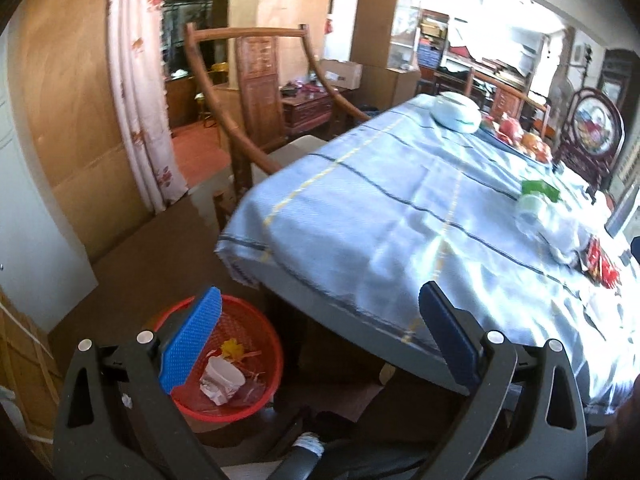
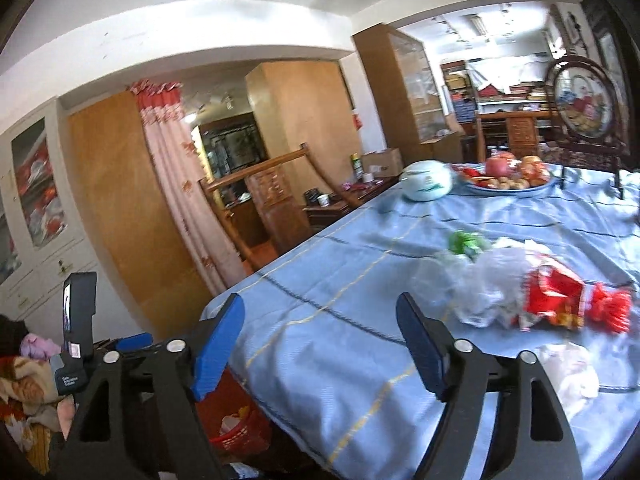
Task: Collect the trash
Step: 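Return to the table and grasp the clear plastic tub with the left gripper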
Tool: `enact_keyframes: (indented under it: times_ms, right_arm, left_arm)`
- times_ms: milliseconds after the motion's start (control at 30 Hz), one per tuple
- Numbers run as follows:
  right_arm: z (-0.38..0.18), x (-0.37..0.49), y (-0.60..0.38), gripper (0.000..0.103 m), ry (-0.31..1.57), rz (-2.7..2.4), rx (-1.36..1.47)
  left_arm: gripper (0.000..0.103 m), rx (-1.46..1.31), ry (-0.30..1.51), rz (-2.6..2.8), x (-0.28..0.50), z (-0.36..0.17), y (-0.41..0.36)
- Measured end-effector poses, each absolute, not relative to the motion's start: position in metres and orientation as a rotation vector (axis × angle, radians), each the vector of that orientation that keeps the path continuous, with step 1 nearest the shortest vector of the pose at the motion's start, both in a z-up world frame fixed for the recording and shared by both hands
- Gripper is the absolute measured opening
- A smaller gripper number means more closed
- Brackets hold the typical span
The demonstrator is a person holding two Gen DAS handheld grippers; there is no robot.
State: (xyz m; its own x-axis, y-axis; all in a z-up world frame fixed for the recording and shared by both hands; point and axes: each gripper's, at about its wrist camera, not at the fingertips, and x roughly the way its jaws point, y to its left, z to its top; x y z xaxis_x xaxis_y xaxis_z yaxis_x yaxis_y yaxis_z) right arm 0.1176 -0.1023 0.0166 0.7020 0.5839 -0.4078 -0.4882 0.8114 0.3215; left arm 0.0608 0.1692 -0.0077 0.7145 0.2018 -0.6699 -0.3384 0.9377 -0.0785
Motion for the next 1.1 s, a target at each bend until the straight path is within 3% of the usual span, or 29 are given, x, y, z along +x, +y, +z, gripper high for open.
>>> enact_keyframes:
  times_ms: [567, 833, 1100]
  right_arm:
    - [-0.027, 0.145, -0.217, 0.098, 0.555, 0.146, 0.171]
    - [-0.044, 0.167, -0.247, 0.097, 0.618, -0.045, 0.103]
    - [-0.06, 0.191, -0.265, 0.097, 0.735, 0.002, 0.206]
  left_arm:
    - [0.096, -0.016, 0.78, 0.054, 0.152, -0.015, 0.049]
    - [0.096, 0.069, 0.801, -0.003, 0.214, -0.023, 0.007]
    - [0.096, 0.141, 0.837, -0.046, 0.271, -0.036, -0.019]
